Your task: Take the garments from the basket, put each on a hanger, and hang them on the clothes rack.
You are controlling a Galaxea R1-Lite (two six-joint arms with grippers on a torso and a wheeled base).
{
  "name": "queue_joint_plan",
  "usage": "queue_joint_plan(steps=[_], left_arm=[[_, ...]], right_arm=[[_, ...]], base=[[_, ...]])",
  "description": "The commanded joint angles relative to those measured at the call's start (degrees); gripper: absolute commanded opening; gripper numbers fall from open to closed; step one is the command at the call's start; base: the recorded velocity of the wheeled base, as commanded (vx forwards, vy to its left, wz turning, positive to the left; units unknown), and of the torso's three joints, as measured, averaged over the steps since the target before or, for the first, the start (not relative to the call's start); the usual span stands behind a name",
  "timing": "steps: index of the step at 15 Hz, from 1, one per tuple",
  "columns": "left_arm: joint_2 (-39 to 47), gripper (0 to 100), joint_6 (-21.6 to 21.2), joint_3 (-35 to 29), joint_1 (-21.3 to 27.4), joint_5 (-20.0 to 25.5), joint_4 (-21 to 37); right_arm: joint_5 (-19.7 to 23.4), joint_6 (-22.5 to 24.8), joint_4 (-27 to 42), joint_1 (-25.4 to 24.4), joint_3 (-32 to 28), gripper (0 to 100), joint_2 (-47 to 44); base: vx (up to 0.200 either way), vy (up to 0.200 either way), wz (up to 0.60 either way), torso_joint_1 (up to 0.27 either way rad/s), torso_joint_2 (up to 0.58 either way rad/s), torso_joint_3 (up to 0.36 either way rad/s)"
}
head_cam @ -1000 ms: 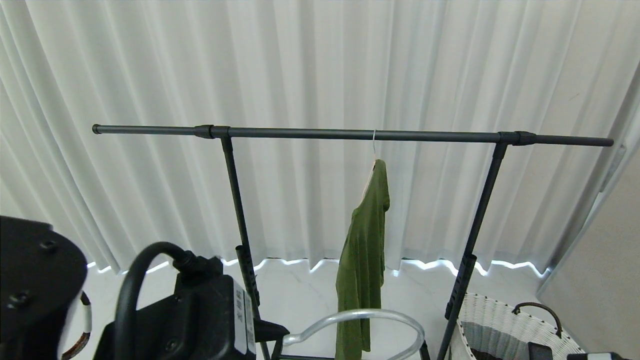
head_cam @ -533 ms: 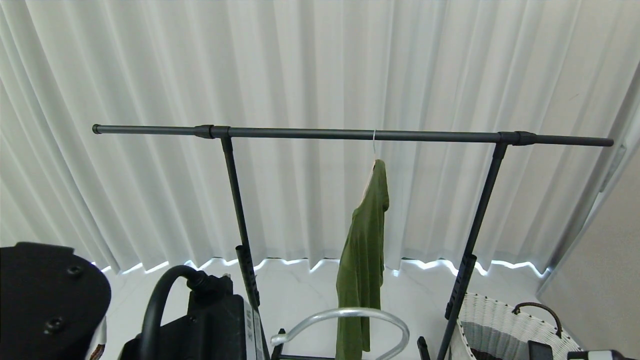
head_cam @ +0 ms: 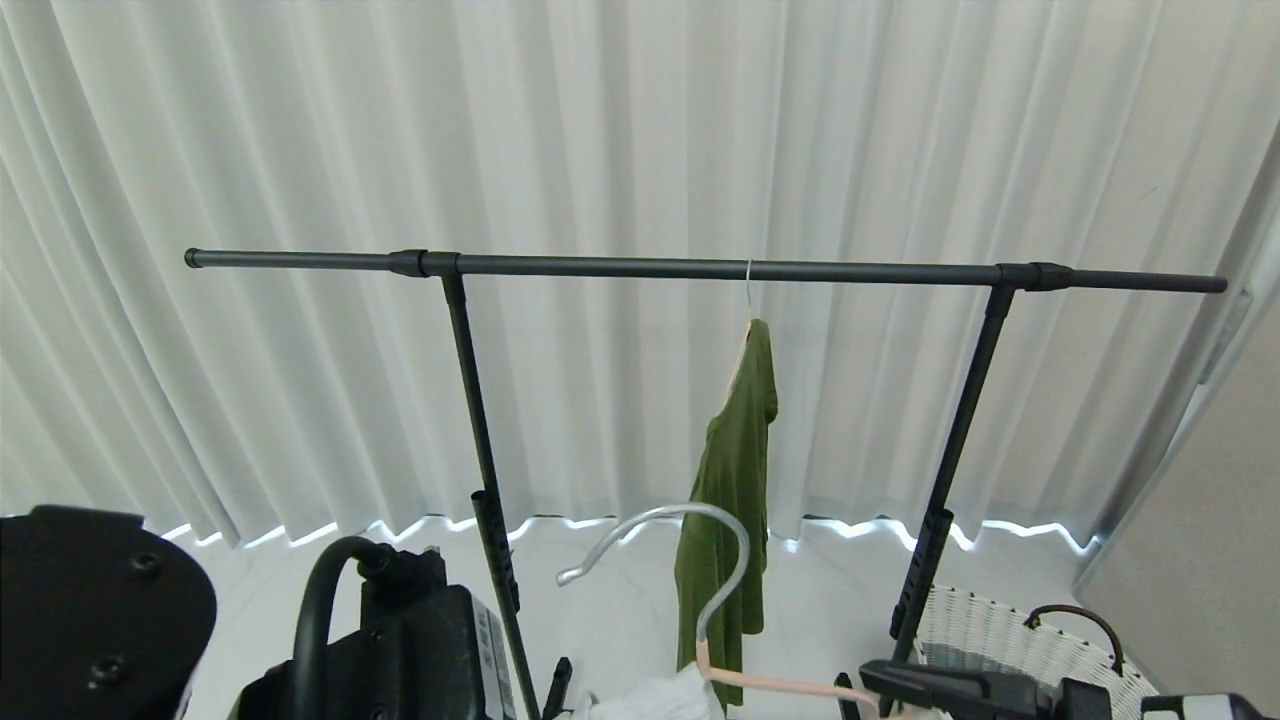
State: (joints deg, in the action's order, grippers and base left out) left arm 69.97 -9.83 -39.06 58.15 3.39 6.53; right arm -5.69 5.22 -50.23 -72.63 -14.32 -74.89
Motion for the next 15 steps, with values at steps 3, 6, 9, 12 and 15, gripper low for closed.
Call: queue_joint_plan(steps=[3,6,9,12,15], left_arm=[[-2.56,0,-1.60,1.44,0.21,-6.99,-0.03],[-3.88,0,-0.55,0.30,-0.32,-14.46,-0.03],[-4.50,0,5.34,-3.74,-0.23,-21.58,0.06],[-4.93,0,5.43,-7.44,-0.32,-21.85,-0.03],[-4.85,0,5.52,-9.11,-0.32,-21.85,0.06]], right_arm=[[-0.90,-0.38,0.30,6.89,-0.18,100,0.27],[-0.90,-4.07,1.53,8.21,-0.35,100,0.00],[-0.90,-8.73,7.51,8.21,-2.81,100,-1.05],[-0.90,-18.66,10.94,7.86,-10.20,100,-6.68],[-0.90,-24.11,10.85,5.75,-16.97,100,-13.62]], base=[[0.000,0.000,0.00,0.000,0.00,0.000],[0.000,0.000,0.00,0.000,0.00,0.000],[0.000,0.000,0.00,0.000,0.00,0.000],[0.000,0.000,0.00,0.000,0.00,0.000],[0.000,0.000,0.00,0.000,0.00,0.000]])
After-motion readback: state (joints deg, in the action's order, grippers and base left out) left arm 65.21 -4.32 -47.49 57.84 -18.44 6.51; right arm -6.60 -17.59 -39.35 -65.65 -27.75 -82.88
